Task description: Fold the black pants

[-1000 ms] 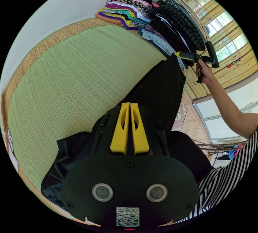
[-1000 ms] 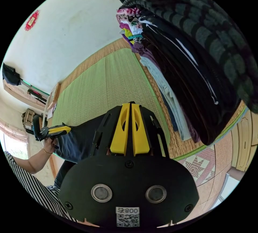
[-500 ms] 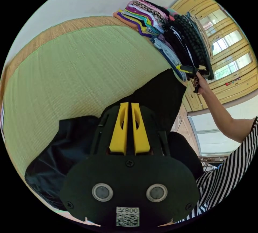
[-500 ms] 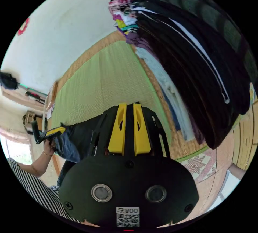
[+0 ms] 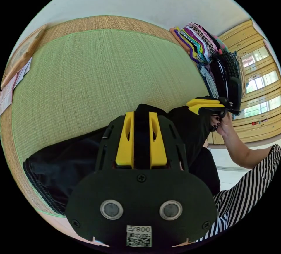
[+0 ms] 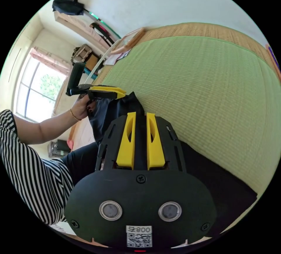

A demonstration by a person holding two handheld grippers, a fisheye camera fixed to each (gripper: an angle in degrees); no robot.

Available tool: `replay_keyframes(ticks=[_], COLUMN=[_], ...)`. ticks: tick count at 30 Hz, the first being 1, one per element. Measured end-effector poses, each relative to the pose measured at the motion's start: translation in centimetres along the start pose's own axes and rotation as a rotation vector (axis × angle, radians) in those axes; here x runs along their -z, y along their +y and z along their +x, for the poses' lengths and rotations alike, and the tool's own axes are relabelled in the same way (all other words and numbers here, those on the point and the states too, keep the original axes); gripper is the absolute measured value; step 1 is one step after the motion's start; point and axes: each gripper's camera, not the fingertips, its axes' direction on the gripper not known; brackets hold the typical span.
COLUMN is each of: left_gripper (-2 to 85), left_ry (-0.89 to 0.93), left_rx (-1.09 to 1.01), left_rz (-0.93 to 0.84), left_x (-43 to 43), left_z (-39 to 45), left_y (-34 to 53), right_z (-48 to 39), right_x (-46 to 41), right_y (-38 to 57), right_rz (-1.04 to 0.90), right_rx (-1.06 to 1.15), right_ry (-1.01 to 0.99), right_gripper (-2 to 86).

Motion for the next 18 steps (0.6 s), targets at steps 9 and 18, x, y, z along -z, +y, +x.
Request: replay_keyframes(ticks=[9, 18], left_gripper=[1.4, 0.8], left_ry=[0.137, 0.259], left_rx=[-0.015, -0.073], left_rz=[0.041, 0.185], left_x=[1.9, 6.8], left_z=[-5.7, -8.4], left_y=[2.2, 9.6], right_z=[-2.3, -3.7], right_x=[-10.0, -13.2], right_y=[-1.8, -2.0], right_rz=[-0.157, -0.138], right_rx=[0.085, 0.129], right_ry=[-0.074, -0.080], right_gripper=[6.3, 5.2])
